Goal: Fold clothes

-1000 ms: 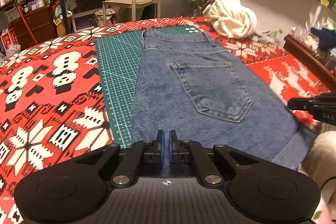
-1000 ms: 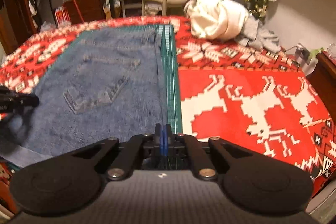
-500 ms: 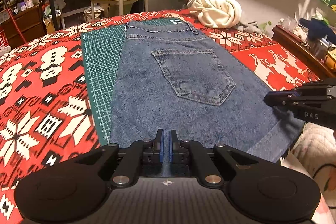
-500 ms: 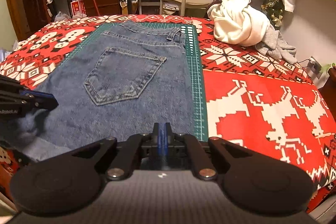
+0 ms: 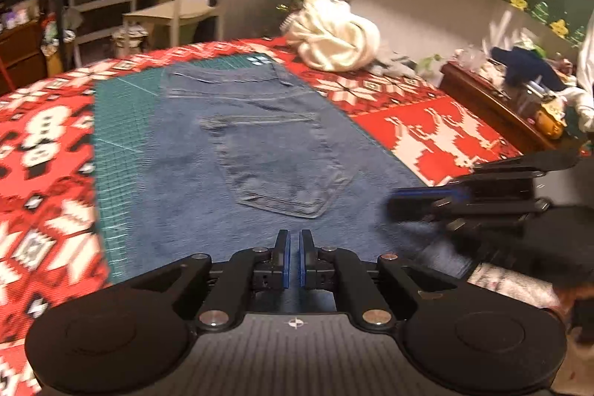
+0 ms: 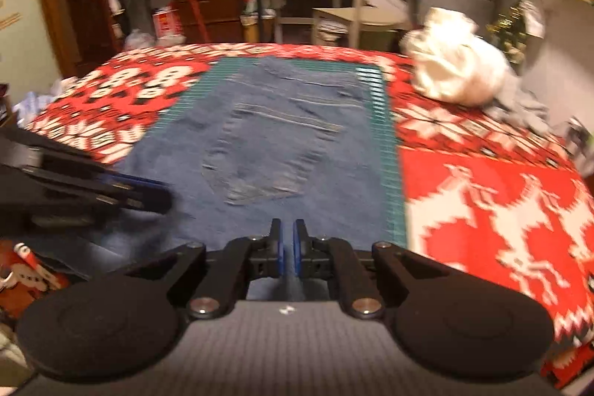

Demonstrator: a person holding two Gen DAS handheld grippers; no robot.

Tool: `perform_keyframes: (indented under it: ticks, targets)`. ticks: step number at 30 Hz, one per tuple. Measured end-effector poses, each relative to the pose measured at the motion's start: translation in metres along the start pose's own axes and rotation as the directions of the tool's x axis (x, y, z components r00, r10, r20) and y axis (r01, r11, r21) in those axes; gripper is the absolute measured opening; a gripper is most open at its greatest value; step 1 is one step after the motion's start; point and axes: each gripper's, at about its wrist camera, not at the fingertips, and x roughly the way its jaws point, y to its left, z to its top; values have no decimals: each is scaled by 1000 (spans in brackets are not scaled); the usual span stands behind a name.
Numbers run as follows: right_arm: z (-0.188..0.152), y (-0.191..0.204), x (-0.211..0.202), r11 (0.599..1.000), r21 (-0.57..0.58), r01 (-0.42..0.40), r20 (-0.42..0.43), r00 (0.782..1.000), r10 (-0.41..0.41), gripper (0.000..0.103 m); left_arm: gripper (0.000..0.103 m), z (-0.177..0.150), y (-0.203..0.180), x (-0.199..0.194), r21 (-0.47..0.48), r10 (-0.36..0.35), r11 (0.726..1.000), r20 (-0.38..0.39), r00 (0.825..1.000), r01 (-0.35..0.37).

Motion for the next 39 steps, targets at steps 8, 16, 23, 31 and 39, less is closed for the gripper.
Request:
perform_keyframes:
  ticks: [8, 16, 23, 31, 39]
  targets:
    - [-8, 24, 19, 996, -76, -48, -57, 997, 44, 5, 4, -6, -12, 11, 53, -8, 999, -42, 999, 10]
    - [-13, 12, 5, 997, -48, -57, -67, 996, 54, 5, 4, -14, -15, 0, 48, -31, 998, -56, 998, 34]
    - [5, -6, 21, 1000, -8, -4, -56, 998, 3, 6, 4, 3, -4, 11, 6, 30, 1000, -41, 999, -30]
    - [-4, -25, 11, 999, 10, -37, -115, 993, 38, 5, 5, -4, 7, -3, 10, 11, 1000, -88, 996, -11]
    - [40, -71, -12, 996, 51, -80, -74, 994, 84, 6, 5, 49, 43, -29, -39, -21, 999, -11, 1000, 20]
